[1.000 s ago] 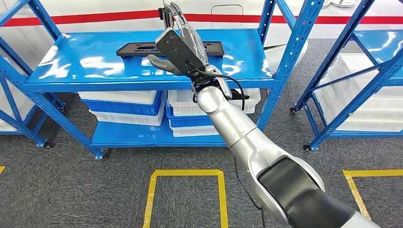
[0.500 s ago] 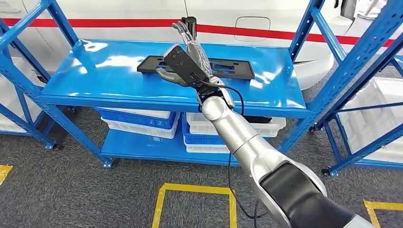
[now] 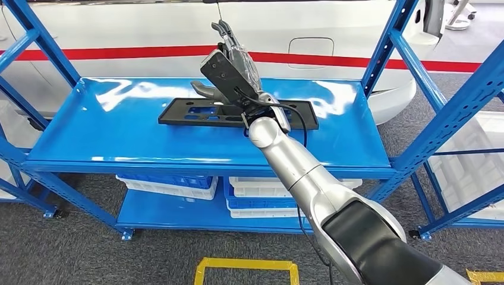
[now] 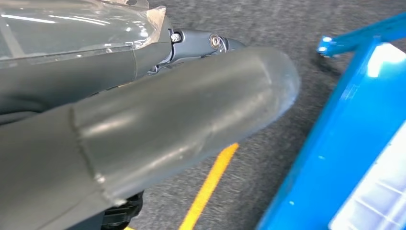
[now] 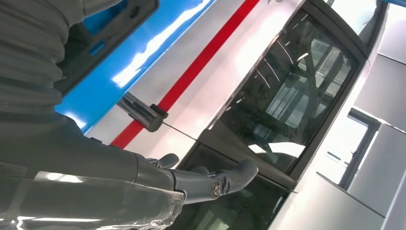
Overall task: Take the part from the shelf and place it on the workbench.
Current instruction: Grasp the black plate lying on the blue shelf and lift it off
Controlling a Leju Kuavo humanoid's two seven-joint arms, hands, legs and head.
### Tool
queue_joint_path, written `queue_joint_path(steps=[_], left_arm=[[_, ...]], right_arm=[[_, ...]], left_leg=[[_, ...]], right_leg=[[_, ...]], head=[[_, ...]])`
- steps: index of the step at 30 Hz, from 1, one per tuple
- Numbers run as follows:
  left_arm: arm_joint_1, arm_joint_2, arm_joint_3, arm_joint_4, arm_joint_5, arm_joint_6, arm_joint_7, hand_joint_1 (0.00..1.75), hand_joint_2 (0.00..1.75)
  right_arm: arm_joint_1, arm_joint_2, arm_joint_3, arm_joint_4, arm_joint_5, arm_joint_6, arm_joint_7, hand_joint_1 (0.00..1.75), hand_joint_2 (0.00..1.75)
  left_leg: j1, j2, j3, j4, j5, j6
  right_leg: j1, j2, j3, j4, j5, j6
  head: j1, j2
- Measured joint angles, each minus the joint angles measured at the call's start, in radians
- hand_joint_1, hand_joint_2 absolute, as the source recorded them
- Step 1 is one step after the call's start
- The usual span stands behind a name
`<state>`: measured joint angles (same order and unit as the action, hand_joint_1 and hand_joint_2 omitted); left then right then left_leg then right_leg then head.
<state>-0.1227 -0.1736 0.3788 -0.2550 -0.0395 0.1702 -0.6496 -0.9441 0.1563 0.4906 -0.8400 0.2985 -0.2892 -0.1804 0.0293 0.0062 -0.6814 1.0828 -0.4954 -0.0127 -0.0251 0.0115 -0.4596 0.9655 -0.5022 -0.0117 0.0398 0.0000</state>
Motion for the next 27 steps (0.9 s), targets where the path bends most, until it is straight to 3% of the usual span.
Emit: queue_joint_path(steps=[1, 2, 5, 7, 8, 10, 11, 12, 13, 14, 16, 17, 18, 27], left_arm=[[0.000, 0.001, -0.002, 0.001, 0.000, 0.000, 0.003, 0.00, 0.00], [-0.001, 0.002, -0.004, 0.001, -0.001, 0.002, 0.005, 0.00, 0.00], [-0.008, 0.003, -0.012, -0.002, -0.003, 0.006, 0.009, 0.00, 0.00], [-0.012, 0.003, -0.017, -0.003, -0.003, 0.007, 0.009, 0.00, 0.00], [-0.013, 0.003, -0.018, -0.003, -0.003, 0.007, 0.009, 0.00, 0.00], [-0.015, 0.003, -0.019, -0.002, -0.003, 0.007, 0.010, 0.00, 0.00], [-0.015, 0.003, -0.020, -0.002, -0.003, 0.007, 0.010, 0.00, 0.00], [-0.015, 0.003, -0.021, -0.002, -0.003, 0.007, 0.010, 0.00, 0.00], [-0.015, 0.003, -0.021, -0.002, -0.004, 0.007, 0.010, 0.00, 0.00], [-0.015, 0.003, -0.023, -0.002, -0.005, 0.007, 0.011, 0.00, 0.00], [-0.016, 0.000, -0.027, -0.002, -0.010, 0.008, 0.015, 0.00, 0.00], [-0.016, -0.001, -0.029, -0.001, -0.012, 0.008, 0.018, 0.00, 0.00], [-0.016, -0.001, -0.031, -0.001, -0.014, 0.008, 0.021, 0.00, 0.00], [-0.017, 0.003, -0.046, -0.001, -0.018, 0.016, 0.035, 0.00, 0.00]], right_arm=[[0.001, 0.000, 0.000, 0.000, -0.001, 0.000, 0.000, 0.00, 1.75], [0.002, 0.000, 0.000, -0.002, -0.002, 0.000, 0.000, 0.00, 1.75], [-0.004, 0.000, -0.002, -0.012, -0.004, -0.002, -0.001, 0.00, 1.75], [-0.008, -0.002, -0.003, -0.016, -0.004, -0.002, -0.002, 0.00, 1.75], [-0.007, -0.004, -0.003, -0.017, -0.004, -0.002, -0.002, 0.00, 1.75], [-0.002, -0.010, -0.004, -0.017, -0.006, -0.002, -0.002, 0.00, 1.75], [0.002, -0.012, -0.004, -0.017, -0.006, -0.002, -0.002, 0.00, 1.75], [0.005, -0.015, -0.004, -0.017, -0.006, -0.002, -0.002, 0.00, 1.75], [0.007, -0.016, -0.004, -0.017, -0.006, -0.003, -0.002, 0.00, 1.75], [0.008, -0.017, -0.005, -0.017, -0.006, -0.004, -0.002, 0.00, 1.75], [0.009, -0.019, -0.007, -0.017, -0.008, -0.006, -0.004, 0.00, 1.75], [0.009, -0.020, -0.008, -0.017, -0.010, -0.007, -0.006, 0.00, 1.75], [0.010, -0.022, -0.009, -0.016, -0.012, -0.009, -0.008, 0.00, 1.75], [0.016, -0.027, -0.017, -0.017, -0.012, -0.012, -0.014, 0.00, 1.75]], left_leg=[[0.001, 0.007, 0.001, -0.045, 0.053, 0.001], [0.000, 0.012, 0.002, -0.069, 0.086, 0.004], [-0.005, 0.008, 0.013, -0.075, 0.109, 0.022], [-0.008, 0.002, 0.026, -0.086, 0.132, 0.042], [-0.010, 0.001, 0.031, -0.089, 0.137, 0.051], [-0.019, -0.004, 0.035, -0.088, 0.128, 0.064], [-0.025, -0.008, 0.037, -0.088, 0.123, 0.068], [-0.031, -0.013, 0.041, -0.087, 0.117, 0.072], [-0.037, -0.017, 0.047, -0.087, 0.111, 0.074], [-0.044, -0.022, 0.055, -0.087, 0.105, 0.077], [-0.054, -0.029, 0.068, -0.088, 0.094, 0.078], [-0.056, -0.032, 0.070, -0.087, 0.089, 0.078], [-0.055, -0.034, 0.070, -0.086, 0.087, 0.077], [-0.047, -0.033, 0.068, -0.085, 0.078, 0.069]], right_leg=[[0.001, 0.001, 0.010, 0.002, -0.016, 0.007], [0.003, 0.002, 0.016, 0.002, -0.031, 0.014], [0.009, -0.004, 0.029, -0.004, -0.059, 0.036], [0.011, -0.008, 0.015, 0.044, -0.085, 0.040], [0.011, -0.009, -0.014, 0.100, -0.109, 0.036], [0.012, -0.009, -0.111, 0.240, -0.154, 0.027], [0.013, -0.009, -0.154, 0.285, -0.158, 0.028], [0.015, -0.009, -0.181, 0.294, -0.142, 0.032], [0.019, -0.009, -0.189, 0.263, -0.108, 0.037], [0.026, -0.009, -0.180, 0.198, -0.060, 0.038], [0.039, -0.004, -0.146, 0.074, 0.031, 0.024], [0.043, -0.002, -0.134, 0.037, 0.059, 0.016], [0.043, 0.001, -0.129, 0.026, 0.070, 0.009], [0.039, 0.002, -0.130, 0.019, 0.070, 0.003]], head=[[-0.001, 0.000], [-0.002, 0.000], [0.000, 0.000], [0.004, 0.000], [0.006, 0.000], [0.006, 0.000], [0.006, 0.000], [0.006, 0.000], [0.007, 0.000], [0.007, 0.000], [0.002, 0.000], [0.000, 0.000], [-0.003, 0.000], [-0.001, 0.000]])
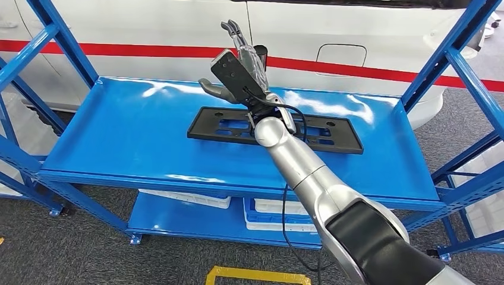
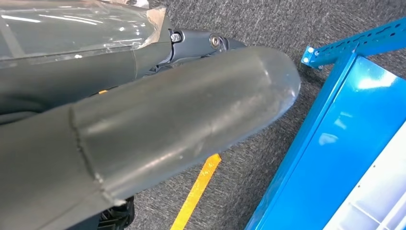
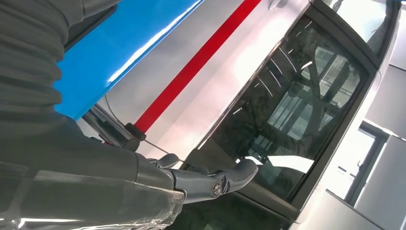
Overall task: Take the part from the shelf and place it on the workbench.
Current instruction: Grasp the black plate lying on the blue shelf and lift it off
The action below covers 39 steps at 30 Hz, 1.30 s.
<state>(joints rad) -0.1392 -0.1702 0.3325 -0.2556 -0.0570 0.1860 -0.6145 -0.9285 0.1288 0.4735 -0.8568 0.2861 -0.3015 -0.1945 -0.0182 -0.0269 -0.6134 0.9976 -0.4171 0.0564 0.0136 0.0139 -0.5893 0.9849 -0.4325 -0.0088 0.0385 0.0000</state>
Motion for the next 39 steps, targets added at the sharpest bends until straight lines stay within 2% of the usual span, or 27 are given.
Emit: queue_joint_path(steps=[3, 7, 15, 21, 23, 30, 39], left_arm=[[0.000, 0.000, 0.000, 0.000, 0.003, 0.008, 0.008, 0.00, 0.00], [0.000, 0.000, -0.001, 0.000, 0.005, 0.016, 0.023, 0.00, 0.00], [-0.001, 0.000, -0.001, 0.000, 0.007, 0.017, 0.031, 0.00, 0.00], [-0.003, -0.001, -0.004, 0.000, 0.005, 0.014, 0.045, 0.00, 0.00], [-0.003, -0.001, -0.003, 0.000, 0.006, 0.015, 0.046, 0.00, 0.00], [-0.002, -0.001, 0.001, 0.000, 0.017, 0.017, 0.045, 0.00, 0.00], [-0.002, -0.001, 0.002, 0.000, 0.017, 0.017, 0.045, 0.00, 0.00]], right_arm=[[0.001, 0.000, 0.000, 0.000, 0.015, -0.004, 0.002, 0.00, 1.75], [0.010, 0.000, 0.006, -0.001, 0.104, -0.040, 0.005, 0.00, 1.75], [0.084, 0.003, 0.057, -0.017, 0.253, -0.049, 0.008, 0.00, 1.75], [0.227, 0.002, 0.159, -0.037, 0.505, -0.072, 0.053, 0.00, 1.75], [0.266, 0.001, 0.190, -0.045, 0.554, -0.073, 0.073, 0.00, 1.75], [0.292, -0.002, 0.243, -0.050, 0.619, -0.016, 0.115, 0.00, 1.75], [0.292, -0.003, 0.261, -0.049, 0.626, -0.011, 0.121, 0.00, 1.75]], left_leg=[[0.001, 0.000, 0.000, 0.000, 0.000, 0.000], [0.003, 0.000, 0.001, 0.000, 0.000, -0.001], [0.004, 0.001, 0.002, 0.000, 0.000, -0.002], [0.005, 0.001, 0.004, 0.000, -0.002, -0.004], [0.005, 0.001, 0.003, 0.000, -0.002, -0.005], [0.005, 0.001, 0.003, 0.000, -0.003, -0.005], [0.005, 0.001, 0.004, 0.000, -0.003, -0.005]], right_leg=[[0.001, 0.001, 0.000, 0.000, 0.000, 0.000], [0.003, 0.001, 0.001, 0.000, 0.000, 0.000], [0.004, 0.001, 0.001, 0.001, 0.000, -0.001], [0.004, 0.001, 0.003, 0.001, -0.002, -0.003], [0.004, 0.002, 0.002, 0.001, -0.002, -0.004], [0.004, 0.002, 0.003, 0.001, -0.002, -0.004], [0.004, 0.002, 0.003, 0.001, -0.002, -0.004]], head=[[0.000, 0.000], [0.000, 0.000], [0.000, 0.000], [0.000, 0.000], [0.000, 0.000], [0.000, 0.000], [0.000, 0.000]])
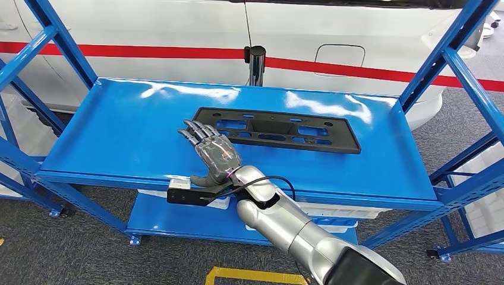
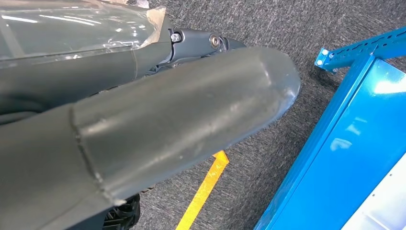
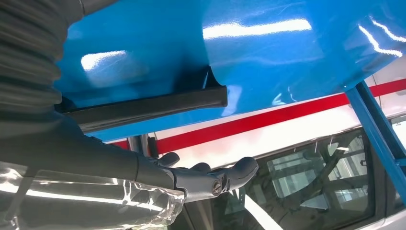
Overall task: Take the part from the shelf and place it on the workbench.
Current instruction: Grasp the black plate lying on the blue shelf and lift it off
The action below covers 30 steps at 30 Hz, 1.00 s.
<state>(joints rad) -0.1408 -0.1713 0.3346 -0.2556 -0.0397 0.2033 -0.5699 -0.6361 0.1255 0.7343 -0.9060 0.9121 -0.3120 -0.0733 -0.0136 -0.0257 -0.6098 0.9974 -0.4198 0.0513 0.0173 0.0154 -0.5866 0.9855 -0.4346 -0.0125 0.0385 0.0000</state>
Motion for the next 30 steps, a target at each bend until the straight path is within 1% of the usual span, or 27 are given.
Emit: queue_joint_path(steps=[7, 11, 16, 21, 25, 30], left_arm=[[0.000, 0.000, 0.000, 0.000, 0.000, 0.000, 0.000, 0.00, 0.00], [0.000, 0.000, 0.001, 0.000, 0.000, -0.006, -0.001, 0.00, 0.00], [0.001, 0.001, 0.006, 0.000, -0.005, -0.014, -0.002, 0.00, 0.00], [0.001, 0.001, 0.015, 0.000, -0.025, -0.031, -0.001, 0.00, 0.00], [0.001, 0.001, 0.017, 0.000, -0.042, -0.052, 0.007, 0.00, 0.00], [0.001, 0.001, 0.024, -0.001, -0.063, -0.067, 0.016, 0.00, 0.00]], right_arm=[[0.000, 0.000, 0.000, 0.000, 0.002, 0.000, 0.001, 0.00, 1.75], [-0.003, 0.000, 0.001, 0.012, 0.043, -0.004, 0.026, 0.00, 1.75], [-0.028, -0.001, -0.012, 0.071, 0.085, -0.066, 0.066, 0.00, 1.75], [-0.055, -0.008, -0.056, 0.128, 0.121, -0.105, 0.100, 0.00, 1.75], [-0.056, -0.028, -0.120, 0.161, 0.162, -0.122, 0.152, 0.00, 1.75], [-0.043, -0.065, -0.213, 0.184, 0.210, -0.140, 0.149, 0.00, 1.75]], left_leg=[[0.000, 0.000, 0.000, 0.000, 0.000, 0.000], [0.000, 0.000, 0.000, 0.000, 0.000, 0.000], [0.000, 0.000, 0.000, 0.000, 0.000, 0.000], [0.000, 0.000, 0.000, 0.000, 0.000, 0.000], [0.000, 0.000, 0.000, 0.000, 0.000, 0.000], [0.000, 0.000, 0.000, 0.000, 0.000, 0.000]], right_leg=[[0.000, 0.000, 0.000, 0.000, 0.000, 0.000], [0.000, 0.000, 0.000, 0.000, 0.000, 0.000], [0.000, 0.000, 0.000, 0.000, 0.000, 0.000], [0.000, 0.000, 0.000, 0.000, 0.000, 0.000], [0.000, 0.000, 0.000, 0.000, 0.000, 0.000], [0.000, 0.000, 0.000, 0.000, 0.000, 0.000]], head=[[0.000, 0.000], [0.000, 0.000], [0.000, 0.000], [0.000, 0.000], [0.000, 0.000], [0.000, 0.000]])
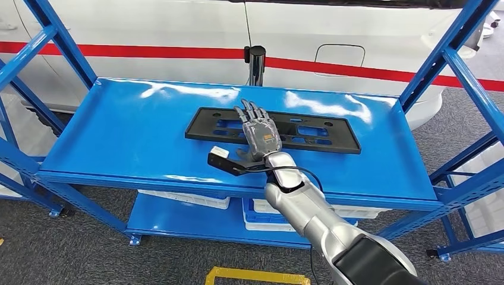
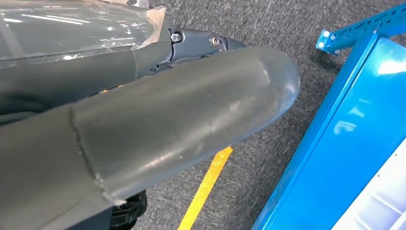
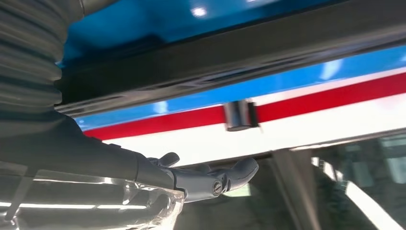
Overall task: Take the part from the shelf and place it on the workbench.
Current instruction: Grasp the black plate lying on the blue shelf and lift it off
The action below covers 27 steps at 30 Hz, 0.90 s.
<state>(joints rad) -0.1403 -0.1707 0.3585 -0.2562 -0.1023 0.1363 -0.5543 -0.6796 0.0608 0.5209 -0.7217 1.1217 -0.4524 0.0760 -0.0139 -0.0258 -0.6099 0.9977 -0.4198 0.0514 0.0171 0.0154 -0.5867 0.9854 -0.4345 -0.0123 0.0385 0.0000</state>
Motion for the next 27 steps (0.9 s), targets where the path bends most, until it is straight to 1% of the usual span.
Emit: queue_joint_path(steps=[5, 11, 12, 15, 16, 22, 27], left_arm=[[-0.001, -0.001, 0.001, -0.001, -0.014, -0.007, 0.007, 0.00, 0.00], [-0.001, -0.002, 0.002, -0.001, -0.023, -0.008, 0.010, 0.00, 0.00], [-0.001, -0.002, 0.002, -0.001, -0.023, -0.007, 0.010, 0.00, 0.00], [-0.001, -0.002, 0.004, -0.001, -0.027, -0.005, 0.010, 0.00, 0.00], [-0.001, -0.002, 0.005, -0.001, -0.029, -0.004, 0.010, 0.00, 0.00], [-0.001, -0.001, 0.006, -0.001, -0.043, -0.002, 0.010, 0.00, 0.00], [-0.003, -0.001, 0.006, -0.002, -0.057, 0.016, 0.001, 0.00, 0.00]], right_arm=[[0.015, -0.023, -0.051, 0.005, 0.019, -0.005, -0.001, 0.00, 1.75], [0.016, -0.038, -0.081, 0.017, 0.042, -0.014, 0.006, 0.00, 1.75], [0.016, -0.040, -0.084, 0.019, 0.048, -0.019, 0.010, 0.21, 1.75], [0.017, -0.050, -0.093, 0.026, 0.061, -0.037, 0.020, 1.51, 1.75], [0.018, -0.054, -0.097, 0.028, 0.059, -0.041, 0.017, 1.74, 1.75], [0.041, -0.077, -0.124, 0.031, 0.044, -0.075, -0.021, 1.75, 1.75], [0.059, -0.080, -0.132, 0.018, 0.069, -0.088, -0.023, 1.75, 1.75]], left_leg=[[0.000, 0.000, 0.000, 0.000, 0.000, 0.000], [0.000, 0.000, 0.001, 0.000, 0.000, 0.000], [0.000, 0.000, 0.001, 0.000, 0.000, 0.000], [0.000, 0.000, 0.002, 0.000, 0.000, 0.000], [0.000, 0.000, 0.002, 0.000, 0.000, 0.000], [0.000, 0.000, 0.001, 0.000, 0.000, 0.000], [0.000, 0.000, 0.001, 0.000, 0.000, 0.000]], right_leg=[[0.000, 0.000, 0.000, 0.000, 0.000, 0.000], [0.000, 0.000, 0.001, 0.000, 0.000, 0.000], [0.000, 0.000, 0.001, 0.000, 0.000, 0.000], [0.000, 0.000, 0.001, 0.000, 0.000, 0.000], [0.000, 0.000, 0.001, 0.000, 0.000, 0.000], [0.000, 0.000, 0.001, 0.000, 0.000, 0.000], [0.000, 0.000, 0.001, 0.000, 0.000, 0.000]], head=[[0.000, 0.000], [0.000, 0.000], [0.000, 0.000], [0.000, 0.000], [0.000, 0.000], [0.000, 0.000], [0.000, 0.000]])
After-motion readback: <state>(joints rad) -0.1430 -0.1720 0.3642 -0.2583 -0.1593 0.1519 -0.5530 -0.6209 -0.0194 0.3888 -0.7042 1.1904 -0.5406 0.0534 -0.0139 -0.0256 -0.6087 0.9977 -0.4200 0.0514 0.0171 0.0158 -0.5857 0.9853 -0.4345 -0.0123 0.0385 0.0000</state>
